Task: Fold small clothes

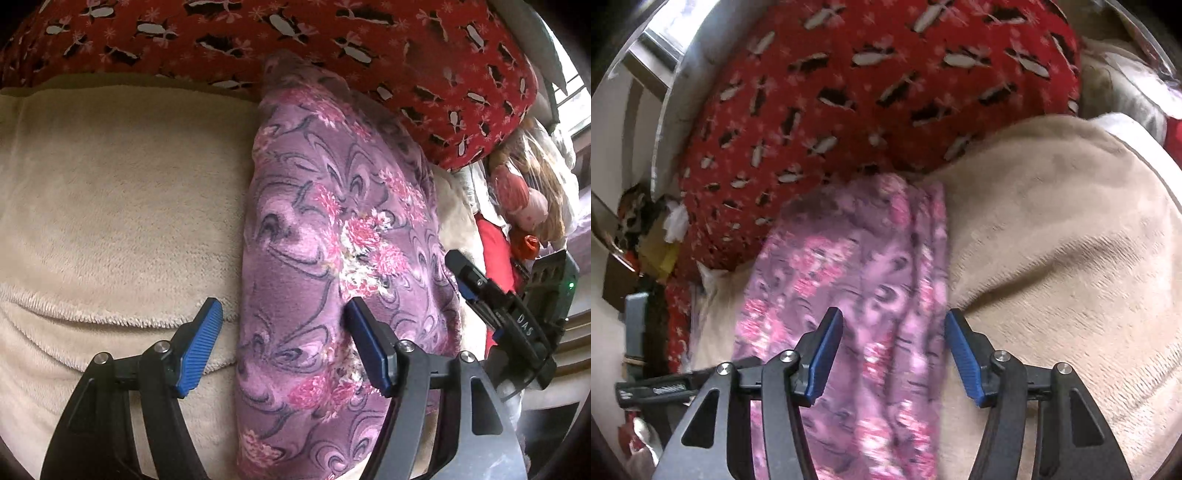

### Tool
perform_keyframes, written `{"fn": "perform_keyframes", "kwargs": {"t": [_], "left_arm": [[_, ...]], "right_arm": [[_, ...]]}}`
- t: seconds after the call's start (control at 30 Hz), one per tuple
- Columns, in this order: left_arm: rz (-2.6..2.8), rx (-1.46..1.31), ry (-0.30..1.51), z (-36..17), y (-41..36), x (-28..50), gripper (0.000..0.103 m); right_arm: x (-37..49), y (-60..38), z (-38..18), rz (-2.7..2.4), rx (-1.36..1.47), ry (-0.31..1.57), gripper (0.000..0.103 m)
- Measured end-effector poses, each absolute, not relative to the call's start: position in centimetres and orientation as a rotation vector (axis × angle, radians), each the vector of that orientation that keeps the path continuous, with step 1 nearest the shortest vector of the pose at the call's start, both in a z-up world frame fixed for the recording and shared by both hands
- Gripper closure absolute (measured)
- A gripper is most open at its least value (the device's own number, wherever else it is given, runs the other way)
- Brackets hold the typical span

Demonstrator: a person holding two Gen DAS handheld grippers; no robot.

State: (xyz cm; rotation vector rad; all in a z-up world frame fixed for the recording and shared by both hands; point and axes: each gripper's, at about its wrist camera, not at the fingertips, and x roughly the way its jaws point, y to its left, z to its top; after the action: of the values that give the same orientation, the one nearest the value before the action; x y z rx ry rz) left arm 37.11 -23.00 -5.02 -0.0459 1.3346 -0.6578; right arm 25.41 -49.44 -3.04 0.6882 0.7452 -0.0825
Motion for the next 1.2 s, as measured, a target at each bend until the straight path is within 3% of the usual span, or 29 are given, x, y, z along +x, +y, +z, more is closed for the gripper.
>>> {"fn": "perform_keyframes", "kwargs": {"t": [0.17, 0.4, 0.47, 0.7, 0.87, 0.9, 0.93, 0.97, 1.0, 1.07, 1.2], "left_arm": [[-0.667, -0.056, 1.345, -5.1, -23.2, 37.3, 0.034], [-0.625, -0.110, 1.399, -5.7, -23.7, 40.4, 0.034], [-0.642, -0.164, 1.427, -5.9, -23.1, 40.9, 0.034], [-0.740, -0.277, 1.484, -6.9, -22.9, 40.7, 0.034], [-0.741, -0.208, 1.439, -6.2, -24.9, 39.1, 0.030], [-0.729, -0.176, 1.420, -5.8, -25.2, 38.8, 0.039], [-0.713, -0.150, 1.404, -5.6, -25.3, 38.7, 0.055], [-0.695, -0.117, 1.380, -5.1, -25.4, 38.3, 0.062], [-0.690, -0.098, 1.359, -4.6, -25.4, 38.1, 0.072], [-0.688, -0.091, 1.332, -3.8, -25.2, 37.6, 0.076], [-0.677, -0.059, 1.239, -0.9, -24.7, 35.3, 0.078]], "right_arm": [[26.7, -49.5, -2.1, -0.116, 0.656, 0.728, 0.043], [31.6, -49.3, -3.4, -0.193, 0.543, 0.893, 0.044], [31.4, -49.8, -2.8, -0.203, 0.545, 0.865, 0.043], [26.6, -52.5, -4.8, 0.029, 0.857, 0.761, 0.038], [26.8, -49.6, -5.9, 0.121, 0.761, 0.787, 0.030], [27.0, -49.2, -5.6, 0.103, 0.738, 0.796, 0.033], [27.1, -48.9, -5.3, 0.087, 0.717, 0.800, 0.039], [27.1, -48.4, -4.7, 0.078, 0.666, 0.797, 0.058], [26.9, -47.8, -4.1, 0.070, 0.615, 0.790, 0.066], [26.6, -47.1, -3.3, 0.048, 0.563, 0.779, 0.074], [25.6, -45.6, -1.2, 0.023, 0.517, 0.742, 0.076]]}}
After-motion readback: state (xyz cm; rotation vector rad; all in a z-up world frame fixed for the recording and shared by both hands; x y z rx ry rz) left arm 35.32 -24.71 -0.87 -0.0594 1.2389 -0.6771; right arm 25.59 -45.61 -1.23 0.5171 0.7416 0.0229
